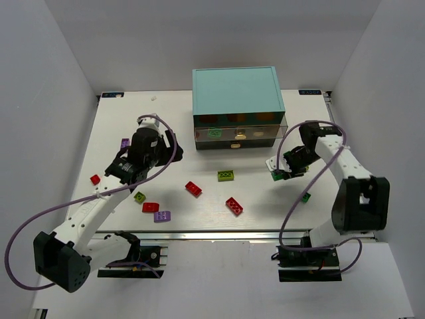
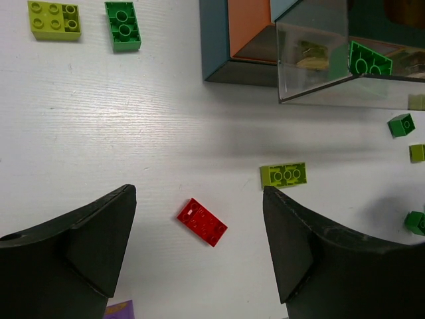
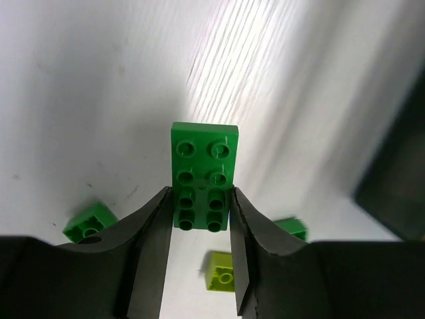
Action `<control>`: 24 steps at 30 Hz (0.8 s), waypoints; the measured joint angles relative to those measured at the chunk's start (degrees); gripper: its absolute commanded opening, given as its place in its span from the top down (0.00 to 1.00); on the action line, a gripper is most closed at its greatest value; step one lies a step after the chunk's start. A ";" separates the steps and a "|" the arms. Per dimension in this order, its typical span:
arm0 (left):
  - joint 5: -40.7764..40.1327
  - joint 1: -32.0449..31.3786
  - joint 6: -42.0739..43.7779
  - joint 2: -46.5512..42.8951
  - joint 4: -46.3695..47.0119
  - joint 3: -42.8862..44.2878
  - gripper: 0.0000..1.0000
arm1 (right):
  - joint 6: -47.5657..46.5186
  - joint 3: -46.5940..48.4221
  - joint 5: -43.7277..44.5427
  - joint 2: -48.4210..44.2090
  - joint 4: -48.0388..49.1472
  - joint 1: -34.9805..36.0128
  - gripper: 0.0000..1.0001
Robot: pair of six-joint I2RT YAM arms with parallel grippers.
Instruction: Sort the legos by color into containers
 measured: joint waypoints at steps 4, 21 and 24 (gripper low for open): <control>0.02 0.22 -0.24 1.62 0.63 0.00 0.13 | 0.24 2.80 -6.56 -6.56 -5.29 2.84 0.96; 1.66 2.51 -0.22 4.28 1.01 0.33 0.13 | 51.08 21.18 -17.18 -9.75 22.84 13.92 0.97; 1.75 2.62 -0.37 4.24 1.03 0.33 0.13 | 57.94 25.40 -12.31 -5.68 30.01 15.52 0.95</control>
